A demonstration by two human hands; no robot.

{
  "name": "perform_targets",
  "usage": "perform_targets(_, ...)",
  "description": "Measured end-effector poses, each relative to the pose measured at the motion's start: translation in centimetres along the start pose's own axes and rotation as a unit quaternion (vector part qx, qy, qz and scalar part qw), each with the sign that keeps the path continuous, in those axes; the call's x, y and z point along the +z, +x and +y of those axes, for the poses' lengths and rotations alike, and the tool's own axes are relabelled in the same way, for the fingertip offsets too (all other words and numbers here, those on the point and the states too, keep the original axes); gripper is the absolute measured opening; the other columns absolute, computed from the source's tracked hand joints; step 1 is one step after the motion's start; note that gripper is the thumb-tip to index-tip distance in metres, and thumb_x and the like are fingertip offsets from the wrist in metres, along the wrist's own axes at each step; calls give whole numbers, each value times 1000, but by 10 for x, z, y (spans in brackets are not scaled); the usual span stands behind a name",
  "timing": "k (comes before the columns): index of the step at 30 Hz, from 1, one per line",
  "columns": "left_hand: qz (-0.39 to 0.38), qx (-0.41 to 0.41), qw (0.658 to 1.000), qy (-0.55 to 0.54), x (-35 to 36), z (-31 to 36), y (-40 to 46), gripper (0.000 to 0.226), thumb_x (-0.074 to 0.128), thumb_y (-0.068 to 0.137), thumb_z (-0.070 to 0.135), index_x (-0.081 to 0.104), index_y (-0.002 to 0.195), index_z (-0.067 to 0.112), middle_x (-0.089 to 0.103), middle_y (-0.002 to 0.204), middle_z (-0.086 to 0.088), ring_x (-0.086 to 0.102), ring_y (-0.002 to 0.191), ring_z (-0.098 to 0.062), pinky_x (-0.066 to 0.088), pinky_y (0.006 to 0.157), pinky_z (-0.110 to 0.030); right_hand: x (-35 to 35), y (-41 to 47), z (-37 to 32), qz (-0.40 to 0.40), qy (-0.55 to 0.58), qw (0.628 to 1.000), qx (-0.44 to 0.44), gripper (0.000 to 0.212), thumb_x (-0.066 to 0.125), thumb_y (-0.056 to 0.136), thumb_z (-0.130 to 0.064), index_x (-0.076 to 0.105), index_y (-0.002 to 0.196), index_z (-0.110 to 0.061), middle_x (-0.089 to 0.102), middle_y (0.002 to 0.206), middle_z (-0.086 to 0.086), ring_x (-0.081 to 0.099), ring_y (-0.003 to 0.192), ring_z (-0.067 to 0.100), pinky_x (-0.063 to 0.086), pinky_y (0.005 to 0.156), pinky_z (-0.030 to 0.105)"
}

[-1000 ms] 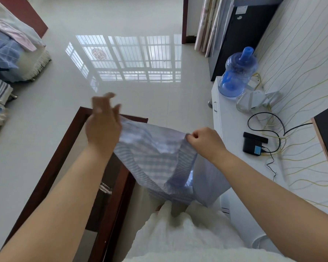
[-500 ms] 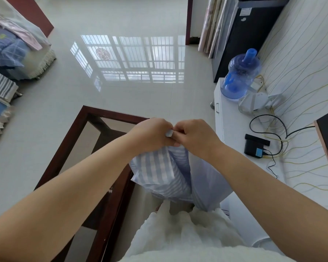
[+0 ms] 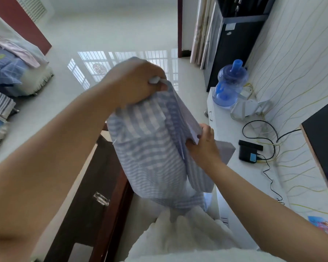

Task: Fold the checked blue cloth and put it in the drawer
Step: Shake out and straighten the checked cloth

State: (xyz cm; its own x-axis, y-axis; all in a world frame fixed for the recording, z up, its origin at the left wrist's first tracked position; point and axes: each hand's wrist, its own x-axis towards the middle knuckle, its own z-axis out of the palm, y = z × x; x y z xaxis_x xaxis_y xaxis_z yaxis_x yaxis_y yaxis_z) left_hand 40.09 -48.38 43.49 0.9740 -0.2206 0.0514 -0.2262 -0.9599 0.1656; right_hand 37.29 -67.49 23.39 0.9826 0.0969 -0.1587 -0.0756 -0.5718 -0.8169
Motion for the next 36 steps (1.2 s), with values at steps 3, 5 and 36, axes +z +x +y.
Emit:
perform_targets(3, 102, 16, 994, 34, -48, 1, 8, 25, 53, 90, 40, 70, 101, 25, 70, 99, -5, 62, 92, -28, 49, 80, -33, -30, 13, -11, 61, -61, 996, -32, 28, 48, 94, -36, 49, 113, -15, 45, 110, 1, 44, 87, 15, 32, 72, 26)
perform_targets(5, 145, 11, 989, 19, -68, -1, 8, 22, 54, 90, 32, 70, 100, 20, 70, 97, -7, 62, 92, -27, 44, 79, -30, -55, 25, -15, 95, -82, 991, -46, 28, 41, 97, -37, 55, 94, -14, 52, 96, 4, 49, 80, 20, 28, 58, 25)
perform_targets(36, 298, -279, 876, -257, 82, -123, -32, 22, 60, 87, 29, 73, 88, 11, 70, 95, -8, 64, 86, -26, 48, 72, -32, -123, 58, -77, -6, -338, 925, -175, 54, 61, 78, -58, 53, 95, -7, 45, 98, 2, 46, 82, 20, 33, 71, 30)
